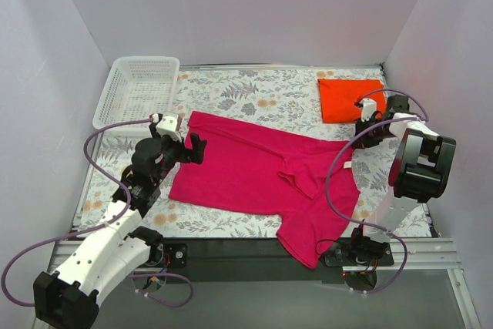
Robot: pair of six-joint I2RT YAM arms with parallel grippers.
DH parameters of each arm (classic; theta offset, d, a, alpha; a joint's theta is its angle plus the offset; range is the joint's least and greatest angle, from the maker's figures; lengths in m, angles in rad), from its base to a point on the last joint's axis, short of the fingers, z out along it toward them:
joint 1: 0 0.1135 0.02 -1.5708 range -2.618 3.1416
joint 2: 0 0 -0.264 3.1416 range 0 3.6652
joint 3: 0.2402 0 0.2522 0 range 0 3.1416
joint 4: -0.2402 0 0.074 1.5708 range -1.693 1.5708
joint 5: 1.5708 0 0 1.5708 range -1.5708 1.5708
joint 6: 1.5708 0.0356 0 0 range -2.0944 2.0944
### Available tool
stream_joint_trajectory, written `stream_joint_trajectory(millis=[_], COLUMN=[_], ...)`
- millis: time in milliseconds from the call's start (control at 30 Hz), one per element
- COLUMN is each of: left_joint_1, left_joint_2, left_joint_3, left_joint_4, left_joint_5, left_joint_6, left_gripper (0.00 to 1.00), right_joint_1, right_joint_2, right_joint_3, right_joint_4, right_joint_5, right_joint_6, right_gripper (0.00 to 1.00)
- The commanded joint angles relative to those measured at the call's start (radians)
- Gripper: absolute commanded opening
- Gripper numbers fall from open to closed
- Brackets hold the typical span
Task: Fold and stack the t-shirts
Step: Fold the tshirt
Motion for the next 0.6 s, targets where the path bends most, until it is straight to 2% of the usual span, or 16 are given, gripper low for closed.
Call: stream_joint_trajectory(millis=[0,33,100,133,233,367,500,567], left_joint_1=[0.003,0.003,0.003,0.003,0.003,0.003,0.003,0.003], left_joint_2=[0.026,0.042,0.116,0.15,0.28,0.482,0.676,0.797], left_joint_3=[-0.001,-0.001,0.012,0.037,0.101,0.219,0.359,0.422], left_joint_4=[0.022,0.036,0.039,0.039,0.041,0.045,0.041,0.038], left_joint_5=[0.046,0.055,0.092,0.103,0.149,0.155,0.028,-0.088], left_joint_6=[-0.008,-0.017,-0.033,-0.056,-0.094,-0.175,-0.254,-0.265], left_gripper=[0.84,0.84,0.84,0.84,0.79,0.75,0.75,0.75], right_joint_1=[-0.03,-0.04,-0.049,-0.059,-0.076,-0.079,-0.08,-0.08], right_joint_2=[0.02,0.024,0.036,0.038,0.038,0.044,0.04,0.038], right_joint_3=[0.078,0.089,0.105,0.107,0.11,0.112,0.098,0.095], right_joint_4=[-0.018,-0.024,-0.029,-0.03,-0.029,-0.03,-0.029,-0.029], right_joint_5=[0.005,0.005,0.002,-0.003,-0.02,-0.044,-0.092,-0.115], right_joint_6=[-0.049,-0.057,-0.062,-0.066,-0.068,-0.071,-0.079,-0.08], right_gripper=[0.12,0.21,0.27,0.34,0.4,0.42,0.42,0.42])
